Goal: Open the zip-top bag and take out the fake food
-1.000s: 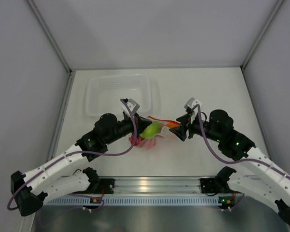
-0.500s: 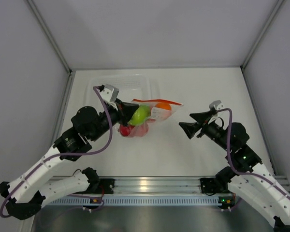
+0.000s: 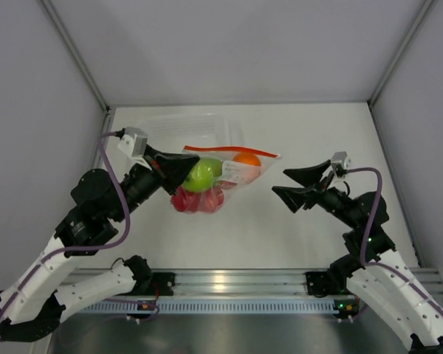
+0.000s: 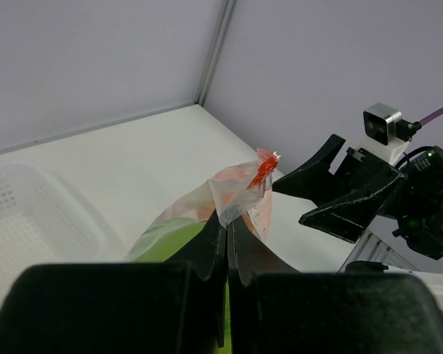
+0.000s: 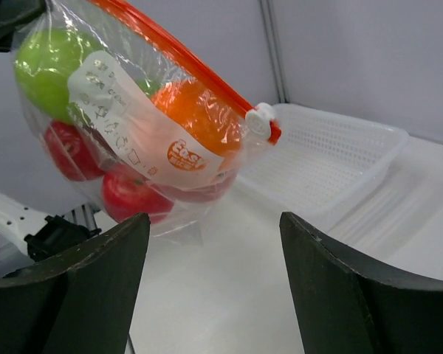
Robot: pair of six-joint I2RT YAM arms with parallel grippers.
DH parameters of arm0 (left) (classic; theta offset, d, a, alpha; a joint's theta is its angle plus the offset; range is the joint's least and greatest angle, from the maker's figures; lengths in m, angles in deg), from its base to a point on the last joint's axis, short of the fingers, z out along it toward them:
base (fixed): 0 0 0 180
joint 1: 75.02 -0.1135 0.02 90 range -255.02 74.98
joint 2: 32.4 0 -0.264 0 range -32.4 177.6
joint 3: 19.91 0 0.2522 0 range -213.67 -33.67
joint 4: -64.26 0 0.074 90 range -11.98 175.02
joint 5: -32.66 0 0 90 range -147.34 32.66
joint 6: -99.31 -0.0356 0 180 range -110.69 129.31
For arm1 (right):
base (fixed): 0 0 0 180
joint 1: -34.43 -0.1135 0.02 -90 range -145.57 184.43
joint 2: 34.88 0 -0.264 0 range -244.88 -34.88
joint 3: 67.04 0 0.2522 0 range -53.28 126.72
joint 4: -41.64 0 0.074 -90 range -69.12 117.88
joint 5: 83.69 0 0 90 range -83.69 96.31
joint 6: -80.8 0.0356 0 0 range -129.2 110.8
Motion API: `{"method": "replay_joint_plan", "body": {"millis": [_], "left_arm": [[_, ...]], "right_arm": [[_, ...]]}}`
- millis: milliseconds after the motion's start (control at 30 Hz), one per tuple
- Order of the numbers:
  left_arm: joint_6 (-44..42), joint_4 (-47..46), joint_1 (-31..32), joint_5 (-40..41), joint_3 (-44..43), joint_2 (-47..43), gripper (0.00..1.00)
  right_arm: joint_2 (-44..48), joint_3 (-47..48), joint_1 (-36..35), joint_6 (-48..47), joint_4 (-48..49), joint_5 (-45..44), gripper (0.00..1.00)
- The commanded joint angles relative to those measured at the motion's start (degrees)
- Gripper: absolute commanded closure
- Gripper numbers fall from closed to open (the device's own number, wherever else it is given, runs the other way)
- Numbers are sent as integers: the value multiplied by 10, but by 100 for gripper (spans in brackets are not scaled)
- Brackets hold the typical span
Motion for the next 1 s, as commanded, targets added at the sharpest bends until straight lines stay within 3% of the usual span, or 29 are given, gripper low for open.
{"method": "replay_joint_plan", "body": {"millis": [0, 400, 567, 633, 767, 967], "left_arm": [[23, -38, -3, -40, -30, -8, 100], [90, -85, -3, -112, -39, -17, 100], [104, -95, -3, -119, -38, -22, 100], [112, -98, -3, -121, -35, -26, 100], [135, -107, -3, -121, -27, -28, 100], [144, -119, -3, -109, -6, -40, 100]], "right_arm": [[9, -2, 13, 49, 143, 54, 28], [15, 2, 24, 36, 168, 82, 30], [22, -12, 25, 50, 232, 134, 45], [28, -23, 25, 57, 255, 141, 46], [24, -41, 26, 96, 343, 156, 63], [18, -51, 25, 120, 395, 157, 67]]}}
